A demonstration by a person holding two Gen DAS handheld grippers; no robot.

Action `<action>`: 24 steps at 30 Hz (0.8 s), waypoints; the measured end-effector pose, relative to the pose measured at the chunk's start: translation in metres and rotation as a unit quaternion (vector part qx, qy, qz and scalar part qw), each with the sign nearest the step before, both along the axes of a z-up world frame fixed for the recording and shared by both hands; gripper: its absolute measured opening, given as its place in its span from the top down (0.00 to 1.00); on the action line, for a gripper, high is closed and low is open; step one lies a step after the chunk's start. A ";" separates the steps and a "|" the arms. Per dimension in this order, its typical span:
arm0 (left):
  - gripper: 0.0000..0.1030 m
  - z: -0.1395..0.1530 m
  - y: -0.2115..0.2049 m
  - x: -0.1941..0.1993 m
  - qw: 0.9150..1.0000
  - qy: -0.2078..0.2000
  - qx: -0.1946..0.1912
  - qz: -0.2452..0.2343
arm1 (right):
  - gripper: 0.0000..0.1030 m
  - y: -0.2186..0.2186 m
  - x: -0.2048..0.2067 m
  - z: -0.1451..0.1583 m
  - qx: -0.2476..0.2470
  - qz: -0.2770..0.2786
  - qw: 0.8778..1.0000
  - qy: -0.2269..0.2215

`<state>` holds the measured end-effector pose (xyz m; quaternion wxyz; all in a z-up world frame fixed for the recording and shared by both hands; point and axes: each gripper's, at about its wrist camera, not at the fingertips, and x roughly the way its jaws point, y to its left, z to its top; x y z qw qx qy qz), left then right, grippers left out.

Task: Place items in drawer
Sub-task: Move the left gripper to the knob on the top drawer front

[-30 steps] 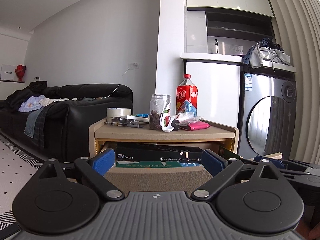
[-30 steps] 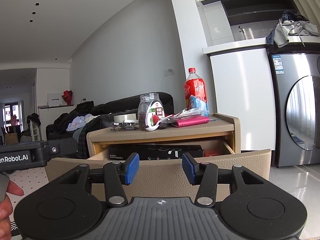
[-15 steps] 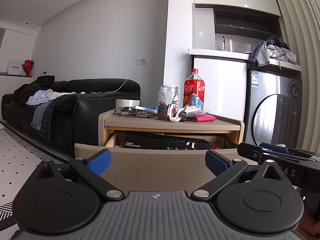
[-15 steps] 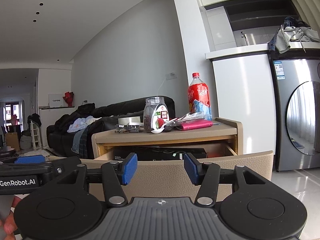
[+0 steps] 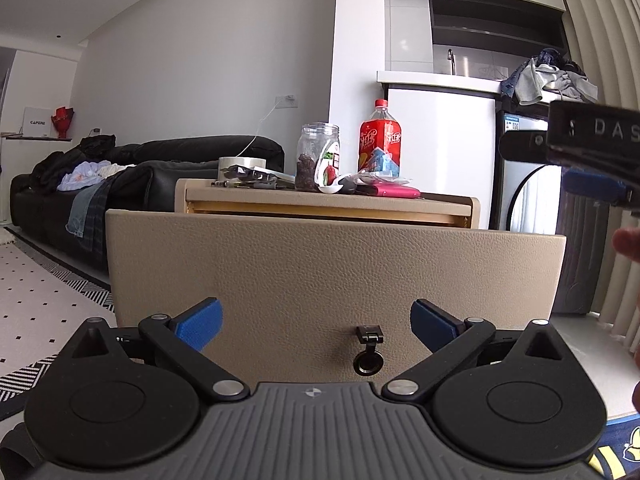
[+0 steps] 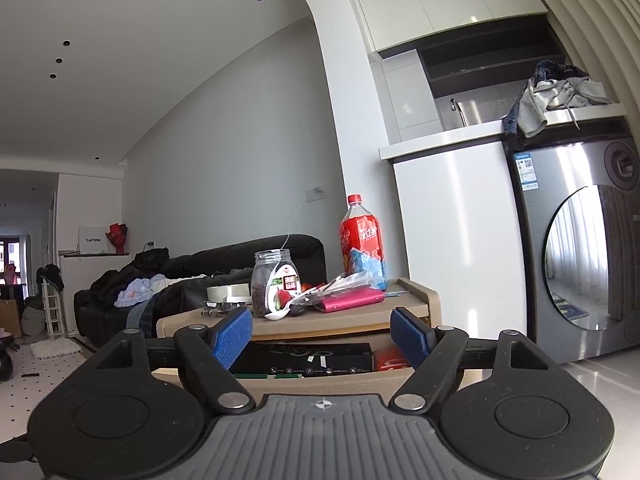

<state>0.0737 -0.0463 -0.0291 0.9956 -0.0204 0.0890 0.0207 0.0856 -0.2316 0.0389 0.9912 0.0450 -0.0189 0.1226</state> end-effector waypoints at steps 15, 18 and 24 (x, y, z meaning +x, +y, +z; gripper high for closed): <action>0.00 -0.017 -0.042 0.013 1.000 -0.001 0.016 -0.012 | 0.19 -0.017 0.007 0.002 -0.002 -0.027 1.000 -0.002; 0.00 -0.019 -0.047 0.018 1.000 -0.004 0.030 0.004 | 0.19 -0.017 0.006 0.001 -0.011 -0.029 0.999 -0.007; 0.23 -0.023 -0.049 0.026 1.000 0.009 0.025 0.008 | 0.19 -0.023 0.009 0.002 0.001 -0.029 1.000 -0.002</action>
